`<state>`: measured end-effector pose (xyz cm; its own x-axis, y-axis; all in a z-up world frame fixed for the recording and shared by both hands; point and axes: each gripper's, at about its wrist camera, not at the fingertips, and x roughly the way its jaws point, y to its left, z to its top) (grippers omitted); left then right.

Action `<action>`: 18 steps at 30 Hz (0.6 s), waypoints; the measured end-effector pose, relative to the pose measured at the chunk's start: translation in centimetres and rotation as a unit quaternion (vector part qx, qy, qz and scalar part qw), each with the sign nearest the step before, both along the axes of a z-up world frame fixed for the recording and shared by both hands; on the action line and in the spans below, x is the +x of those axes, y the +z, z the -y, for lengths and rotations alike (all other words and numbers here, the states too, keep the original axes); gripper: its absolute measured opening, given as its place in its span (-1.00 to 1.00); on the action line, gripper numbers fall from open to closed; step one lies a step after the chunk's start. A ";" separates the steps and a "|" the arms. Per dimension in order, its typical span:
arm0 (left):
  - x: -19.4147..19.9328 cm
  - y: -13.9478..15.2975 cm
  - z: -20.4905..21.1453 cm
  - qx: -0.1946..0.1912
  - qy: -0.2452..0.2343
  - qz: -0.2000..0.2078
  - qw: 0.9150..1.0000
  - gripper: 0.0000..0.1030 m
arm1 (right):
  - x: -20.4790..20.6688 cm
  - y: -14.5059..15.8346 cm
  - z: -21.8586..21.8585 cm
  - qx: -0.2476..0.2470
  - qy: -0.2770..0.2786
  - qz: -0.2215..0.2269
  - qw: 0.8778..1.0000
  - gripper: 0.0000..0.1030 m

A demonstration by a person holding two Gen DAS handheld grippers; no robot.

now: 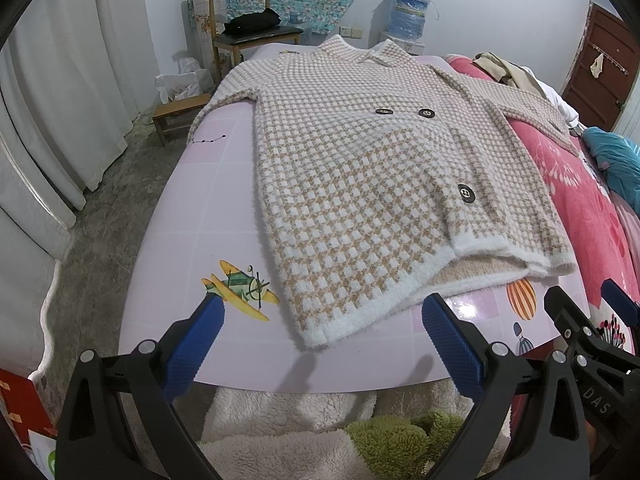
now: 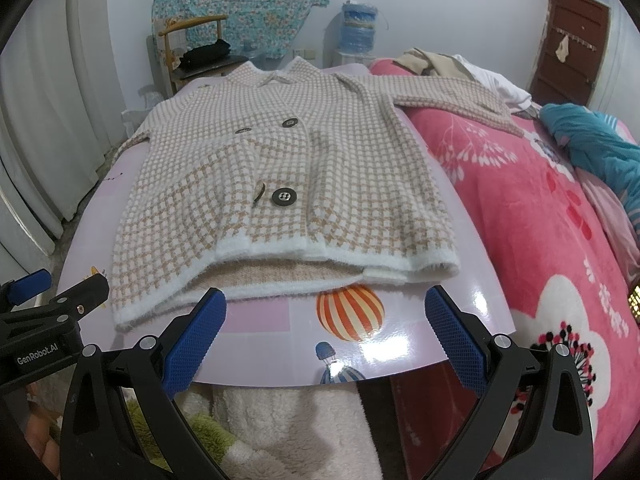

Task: Fold large clothes

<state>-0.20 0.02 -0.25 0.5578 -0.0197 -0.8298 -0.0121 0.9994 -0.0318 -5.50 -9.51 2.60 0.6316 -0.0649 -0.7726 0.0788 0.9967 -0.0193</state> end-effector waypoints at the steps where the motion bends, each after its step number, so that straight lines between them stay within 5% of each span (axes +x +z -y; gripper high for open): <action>1: 0.0 0.0 0.1 0.000 0.000 0.000 1.000 0.89 | 0.0 0.0 0.0 0.000 0.000 0.000 1.000 0.85; 18: 0.7 -0.2 0.0 0.000 -0.014 0.004 1.000 0.89 | 1.5 0.5 -0.7 -0.006 0.007 0.004 1.000 0.85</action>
